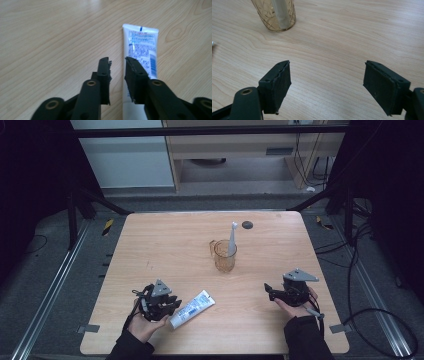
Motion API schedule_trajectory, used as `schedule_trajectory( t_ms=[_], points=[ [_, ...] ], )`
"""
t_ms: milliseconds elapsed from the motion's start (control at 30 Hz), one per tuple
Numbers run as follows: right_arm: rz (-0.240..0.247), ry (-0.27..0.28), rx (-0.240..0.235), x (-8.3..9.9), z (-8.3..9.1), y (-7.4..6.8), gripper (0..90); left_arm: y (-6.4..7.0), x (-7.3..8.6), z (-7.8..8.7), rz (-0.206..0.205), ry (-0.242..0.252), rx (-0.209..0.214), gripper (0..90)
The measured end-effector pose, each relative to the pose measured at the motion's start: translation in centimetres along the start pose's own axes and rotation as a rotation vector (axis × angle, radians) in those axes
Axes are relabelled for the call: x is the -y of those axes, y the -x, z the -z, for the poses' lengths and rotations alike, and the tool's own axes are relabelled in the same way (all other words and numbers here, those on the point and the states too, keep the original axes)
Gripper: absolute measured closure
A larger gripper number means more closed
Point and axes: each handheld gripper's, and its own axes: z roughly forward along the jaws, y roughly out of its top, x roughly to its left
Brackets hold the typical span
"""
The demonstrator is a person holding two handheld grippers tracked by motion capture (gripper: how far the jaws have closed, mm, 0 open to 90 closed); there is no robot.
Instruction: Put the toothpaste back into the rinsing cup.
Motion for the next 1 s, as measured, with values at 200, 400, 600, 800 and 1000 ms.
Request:
schedule_trajectory(
  t_ms=[200,400,600,800,1000],
  points=[
    [0.007,0.001,0.005,0.0,0.0,0.1,21.4,0.9,-1.0,-0.3,-0.036,-0.019,0.017,54.5],
    [0.0,0.001,0.003,0.0,0.0,0.2,21.0,1.5,-1.3,-0.8,-0.057,-0.053,0.037,45.9],
    [0.001,0.001,0.002,-0.1,0.0,0.2,20.8,2.1,-1.6,-1.2,-0.086,-0.073,0.055,42.1],
    [-0.001,-0.001,0.001,-0.1,0.0,0.2,20.7,2.3,-1.6,-1.8,-0.101,-0.101,0.06,41.4],
    [0.006,-0.004,-0.001,-0.1,-0.1,0.2,20.7,2.4,-1.4,-2.9,-0.108,-0.154,0.063,41.6]
  ],
)
